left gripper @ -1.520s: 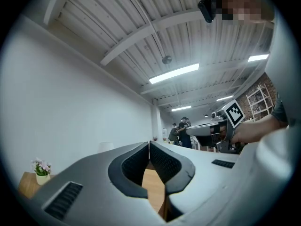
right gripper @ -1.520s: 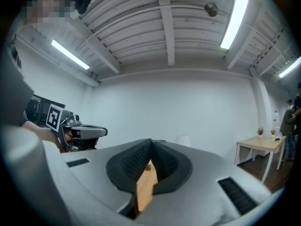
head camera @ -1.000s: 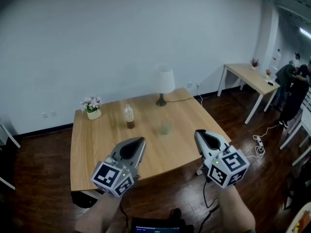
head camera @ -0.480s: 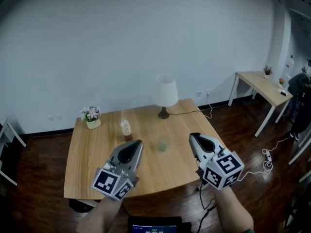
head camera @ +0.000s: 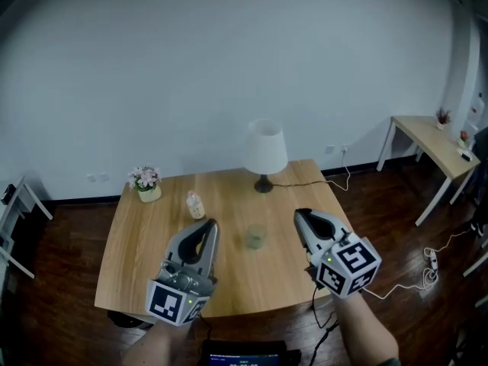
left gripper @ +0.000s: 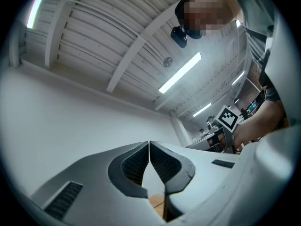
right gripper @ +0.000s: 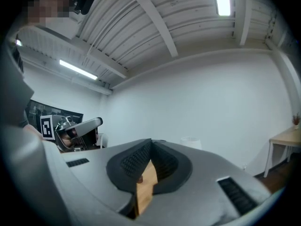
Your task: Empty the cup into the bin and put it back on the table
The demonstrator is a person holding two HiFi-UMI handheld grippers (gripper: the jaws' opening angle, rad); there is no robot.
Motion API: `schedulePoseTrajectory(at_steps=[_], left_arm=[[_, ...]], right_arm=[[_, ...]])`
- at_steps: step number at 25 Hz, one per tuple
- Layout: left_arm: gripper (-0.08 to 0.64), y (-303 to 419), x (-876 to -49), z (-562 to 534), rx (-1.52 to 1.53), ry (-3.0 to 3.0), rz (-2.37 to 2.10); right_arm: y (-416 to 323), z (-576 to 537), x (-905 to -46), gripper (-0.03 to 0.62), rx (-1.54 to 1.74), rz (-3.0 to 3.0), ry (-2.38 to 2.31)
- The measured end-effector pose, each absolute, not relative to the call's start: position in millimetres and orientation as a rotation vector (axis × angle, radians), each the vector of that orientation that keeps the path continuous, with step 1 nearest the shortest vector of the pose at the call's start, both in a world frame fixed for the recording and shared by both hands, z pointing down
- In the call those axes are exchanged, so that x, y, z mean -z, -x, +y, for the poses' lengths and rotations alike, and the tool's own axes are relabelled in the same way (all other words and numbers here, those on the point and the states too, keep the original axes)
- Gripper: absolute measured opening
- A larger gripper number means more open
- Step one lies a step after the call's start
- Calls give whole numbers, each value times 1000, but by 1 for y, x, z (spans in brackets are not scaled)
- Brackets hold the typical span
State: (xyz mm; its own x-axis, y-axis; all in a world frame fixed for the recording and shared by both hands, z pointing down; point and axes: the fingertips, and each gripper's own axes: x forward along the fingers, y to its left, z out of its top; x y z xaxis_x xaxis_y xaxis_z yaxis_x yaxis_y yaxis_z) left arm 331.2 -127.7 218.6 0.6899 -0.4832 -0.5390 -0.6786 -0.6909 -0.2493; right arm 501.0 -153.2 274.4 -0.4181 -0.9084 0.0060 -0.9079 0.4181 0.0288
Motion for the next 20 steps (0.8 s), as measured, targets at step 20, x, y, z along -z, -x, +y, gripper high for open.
schedulePoseTrajectory(at_steps=[20], left_arm=[[31,-315,-220,-211,-751,2380,820]], right_arm=[[-479,-258,-325,2,-55,-2564,-1626]])
